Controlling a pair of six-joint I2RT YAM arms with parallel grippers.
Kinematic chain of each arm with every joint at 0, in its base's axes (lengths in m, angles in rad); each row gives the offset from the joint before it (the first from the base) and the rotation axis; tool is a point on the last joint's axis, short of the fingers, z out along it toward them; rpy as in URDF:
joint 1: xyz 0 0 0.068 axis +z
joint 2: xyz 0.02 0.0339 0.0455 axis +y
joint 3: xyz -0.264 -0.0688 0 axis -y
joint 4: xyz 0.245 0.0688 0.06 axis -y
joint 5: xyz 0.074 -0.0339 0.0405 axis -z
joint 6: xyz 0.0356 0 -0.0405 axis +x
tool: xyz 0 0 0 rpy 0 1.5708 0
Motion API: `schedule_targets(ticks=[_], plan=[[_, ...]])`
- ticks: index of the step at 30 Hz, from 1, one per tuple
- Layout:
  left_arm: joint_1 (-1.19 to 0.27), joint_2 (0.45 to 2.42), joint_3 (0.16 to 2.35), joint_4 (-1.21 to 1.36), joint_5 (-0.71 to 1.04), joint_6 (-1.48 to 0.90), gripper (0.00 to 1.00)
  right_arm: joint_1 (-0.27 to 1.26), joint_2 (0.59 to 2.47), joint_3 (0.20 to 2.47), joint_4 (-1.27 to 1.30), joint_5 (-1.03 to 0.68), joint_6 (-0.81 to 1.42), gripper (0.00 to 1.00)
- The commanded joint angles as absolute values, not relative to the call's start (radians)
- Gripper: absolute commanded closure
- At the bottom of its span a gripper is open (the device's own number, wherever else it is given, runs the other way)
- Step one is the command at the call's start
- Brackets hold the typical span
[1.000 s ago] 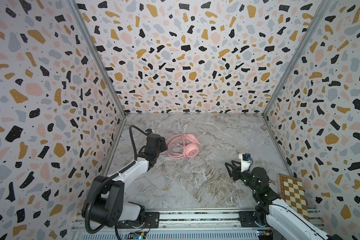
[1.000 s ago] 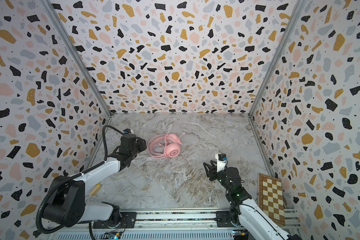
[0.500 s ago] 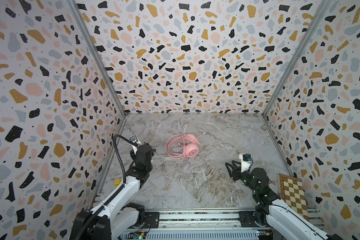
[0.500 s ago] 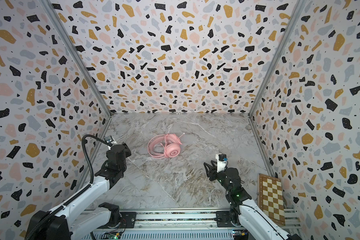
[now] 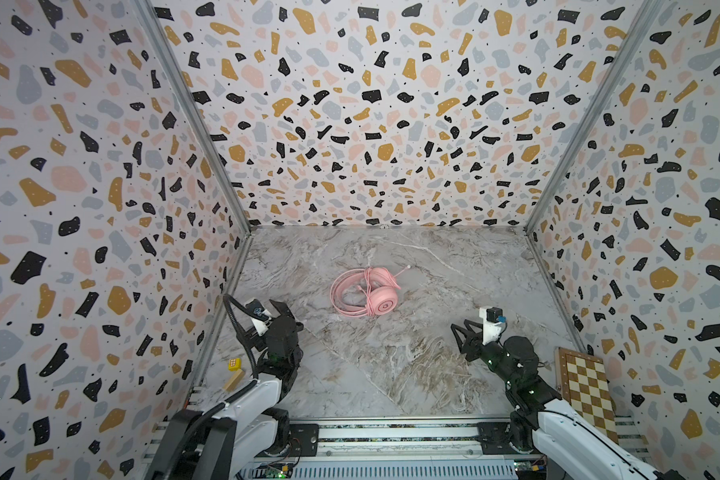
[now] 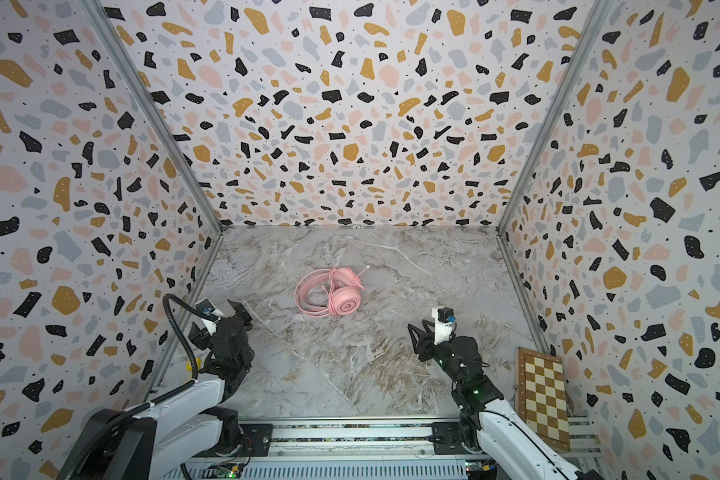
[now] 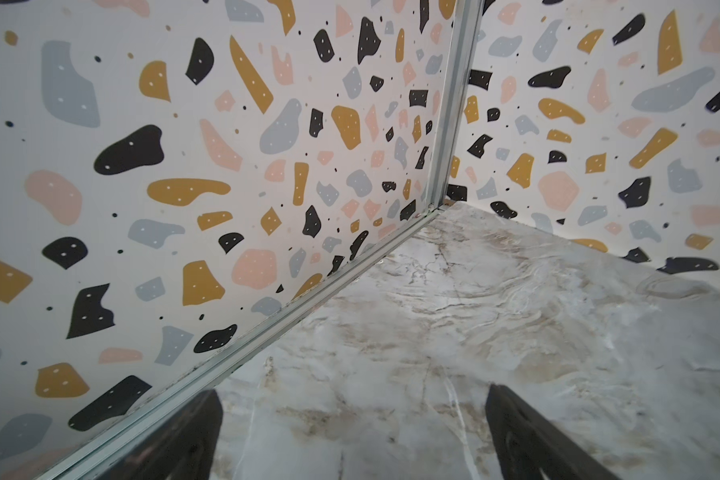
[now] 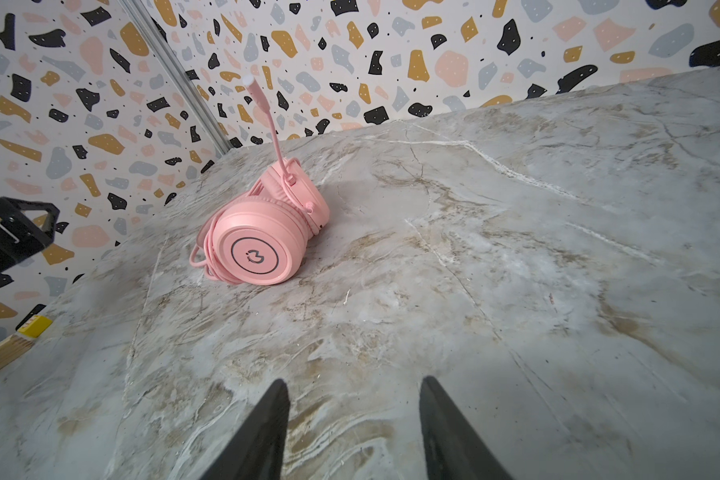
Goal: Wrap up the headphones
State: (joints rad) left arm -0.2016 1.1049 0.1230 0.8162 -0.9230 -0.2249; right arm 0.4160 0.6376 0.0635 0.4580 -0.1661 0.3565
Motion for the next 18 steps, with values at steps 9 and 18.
schedule_targets(ticks=[9,18], plan=[[-0.193,1.242,0.119,1.191,-0.937,-0.081,0.00,0.431,0.641,0.057,0.479,-0.144,0.356,0.47],[-0.191,1.449,0.103,1.448,-0.798,0.032,0.00,0.399,0.677,0.162,0.413,-0.106,0.350,0.45]])
